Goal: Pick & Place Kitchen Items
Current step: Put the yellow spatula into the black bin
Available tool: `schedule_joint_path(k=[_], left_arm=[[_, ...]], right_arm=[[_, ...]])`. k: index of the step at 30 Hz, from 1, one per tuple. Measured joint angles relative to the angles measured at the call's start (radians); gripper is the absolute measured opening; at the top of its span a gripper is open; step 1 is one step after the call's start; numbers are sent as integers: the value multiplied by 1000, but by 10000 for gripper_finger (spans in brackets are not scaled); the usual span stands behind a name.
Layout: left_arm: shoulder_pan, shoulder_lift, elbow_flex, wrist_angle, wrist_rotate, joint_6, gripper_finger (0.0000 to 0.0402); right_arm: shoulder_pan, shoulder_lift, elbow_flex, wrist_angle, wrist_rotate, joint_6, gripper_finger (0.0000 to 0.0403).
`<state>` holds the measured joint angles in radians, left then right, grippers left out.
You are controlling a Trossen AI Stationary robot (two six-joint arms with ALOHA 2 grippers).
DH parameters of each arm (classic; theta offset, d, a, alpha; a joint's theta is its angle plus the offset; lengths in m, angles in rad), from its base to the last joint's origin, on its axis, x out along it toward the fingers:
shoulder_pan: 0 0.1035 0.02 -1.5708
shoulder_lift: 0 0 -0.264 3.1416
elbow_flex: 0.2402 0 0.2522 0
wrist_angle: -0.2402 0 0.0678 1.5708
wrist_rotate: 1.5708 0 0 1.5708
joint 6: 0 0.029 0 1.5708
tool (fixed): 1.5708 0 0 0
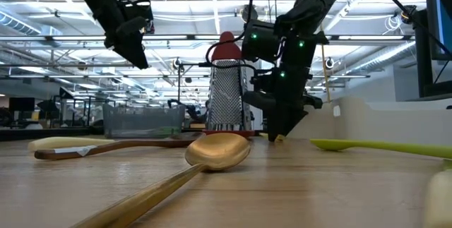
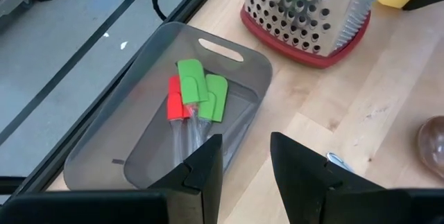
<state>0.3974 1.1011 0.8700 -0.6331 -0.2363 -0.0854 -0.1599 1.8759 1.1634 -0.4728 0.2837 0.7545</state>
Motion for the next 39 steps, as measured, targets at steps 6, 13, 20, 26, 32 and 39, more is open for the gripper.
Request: schedule_joint_path(k=[6, 13, 20, 26, 32, 39], left_arm=[[-73, 0, 0, -1, 1, 9, 127], [-182, -48, 0, 15, 3, -13, 127], [-272, -229, -7, 16, -20, -9, 127], [-324, -425, -198, 237, -29, 12, 127], [-362, -491, -489, 627, -11, -33, 127], [-385, -450, -694, 1004, 105, -68, 127]], right_arm=[[61, -68, 0, 20, -9, -17, 95], [132, -139, 0, 127, 0, -100, 102], [190, -222, 2, 236, 49, -218, 96], [237, -246, 2, 291, 163, -316, 98], [247, -220, 3, 526, 123, -456, 100], [231, -162, 3, 752, -85, -520, 101]])
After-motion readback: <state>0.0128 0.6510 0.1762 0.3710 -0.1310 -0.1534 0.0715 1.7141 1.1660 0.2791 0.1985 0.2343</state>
